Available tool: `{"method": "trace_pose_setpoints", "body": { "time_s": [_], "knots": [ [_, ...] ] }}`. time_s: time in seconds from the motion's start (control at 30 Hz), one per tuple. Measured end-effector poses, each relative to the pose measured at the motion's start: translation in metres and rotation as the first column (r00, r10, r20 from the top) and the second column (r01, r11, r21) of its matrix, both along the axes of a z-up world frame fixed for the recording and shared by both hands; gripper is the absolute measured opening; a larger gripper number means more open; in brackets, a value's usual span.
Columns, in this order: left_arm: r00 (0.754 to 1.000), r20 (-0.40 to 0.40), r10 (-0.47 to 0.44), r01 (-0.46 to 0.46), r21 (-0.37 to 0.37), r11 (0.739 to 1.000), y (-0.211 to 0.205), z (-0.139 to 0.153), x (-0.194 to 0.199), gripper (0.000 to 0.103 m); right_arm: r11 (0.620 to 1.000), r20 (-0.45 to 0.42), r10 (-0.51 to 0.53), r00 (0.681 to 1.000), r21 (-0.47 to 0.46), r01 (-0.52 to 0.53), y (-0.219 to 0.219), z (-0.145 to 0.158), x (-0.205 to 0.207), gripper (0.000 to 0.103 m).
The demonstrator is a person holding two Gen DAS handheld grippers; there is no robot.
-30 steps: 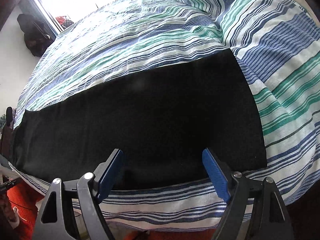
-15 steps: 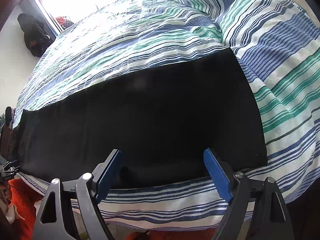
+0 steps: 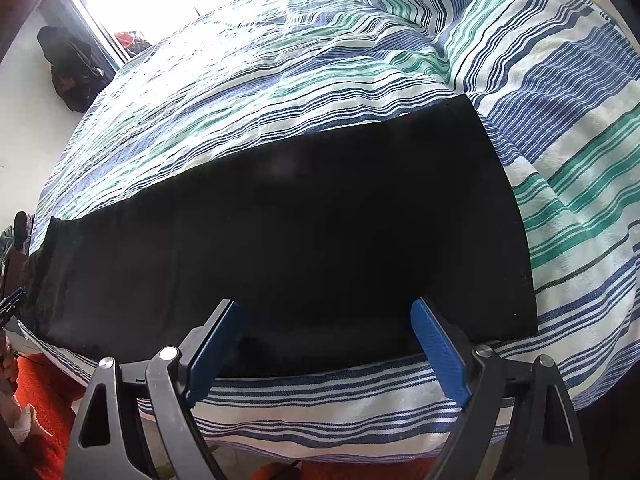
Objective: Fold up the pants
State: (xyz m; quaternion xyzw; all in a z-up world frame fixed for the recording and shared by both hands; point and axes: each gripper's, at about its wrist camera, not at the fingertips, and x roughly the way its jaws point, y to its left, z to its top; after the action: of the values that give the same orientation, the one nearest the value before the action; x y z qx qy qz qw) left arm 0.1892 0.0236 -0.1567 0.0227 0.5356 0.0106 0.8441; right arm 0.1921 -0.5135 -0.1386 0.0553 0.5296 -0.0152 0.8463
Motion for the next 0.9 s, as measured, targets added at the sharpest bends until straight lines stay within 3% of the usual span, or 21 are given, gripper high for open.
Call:
{"method": "trace_pose_setpoints", "body": {
  "time_s": [0.03, 0.13, 0.2, 0.3, 0.43, 0.57, 0.7, 0.9],
  "knots": [
    [0.999, -0.046, -0.013, 0.014, 0.025, 1.0, -0.002, -0.009, 0.001, 0.084, 1.0, 0.001, 0.0, 1.0, -0.002, 0.0, 0.0, 0.0, 0.0, 0.088],
    [0.997, -0.025, -0.074, 0.075, 0.053, 0.996, -0.013, 0.002, -0.025, 0.084, 1.0, 0.011, -0.006, 1.0, 0.011, 0.006, -0.001, 0.0, -0.002, 0.088],
    [0.994, -0.027, -0.105, 0.104, -0.015, 0.994, -0.019, 0.018, -0.026, 0.084, 0.999, 0.021, -0.015, 1.0, 0.028, 0.014, -0.003, 0.0, -0.004, 0.088],
    [0.986, 0.039, -0.16, 0.163, -0.097, 0.982, -0.046, 0.054, -0.009, 0.086, 0.999, 0.027, -0.02, 0.999, 0.031, 0.019, -0.004, 0.001, -0.005, 0.088],
    [0.955, 0.061, -0.29, 0.296, -0.155, 0.943, -0.108, 0.08, 0.033, 0.091, 1.0, 0.008, -0.004, 1.0, -0.011, 0.004, 0.002, 0.0, -0.001, 0.088],
    [0.924, 0.029, -0.382, 0.384, -0.075, 0.92, -0.176, 0.074, 0.088, 0.091, 0.999, -0.01, 0.019, 1.0, -0.041, -0.019, 0.008, -0.002, 0.001, 0.091],
    [0.925, -0.007, -0.379, 0.378, -0.057, 0.924, -0.224, 0.061, 0.122, 0.09, 0.999, -0.002, 0.019, 1.0, -0.025, -0.019, 0.007, -0.001, 0.001, 0.091],
    [0.921, -0.021, -0.389, 0.389, -0.017, 0.921, -0.265, 0.037, 0.14, 0.09, 1.0, 0.014, 0.006, 1.0, 0.026, -0.006, 0.0, 0.0, 0.001, 0.091]
  ]
}}
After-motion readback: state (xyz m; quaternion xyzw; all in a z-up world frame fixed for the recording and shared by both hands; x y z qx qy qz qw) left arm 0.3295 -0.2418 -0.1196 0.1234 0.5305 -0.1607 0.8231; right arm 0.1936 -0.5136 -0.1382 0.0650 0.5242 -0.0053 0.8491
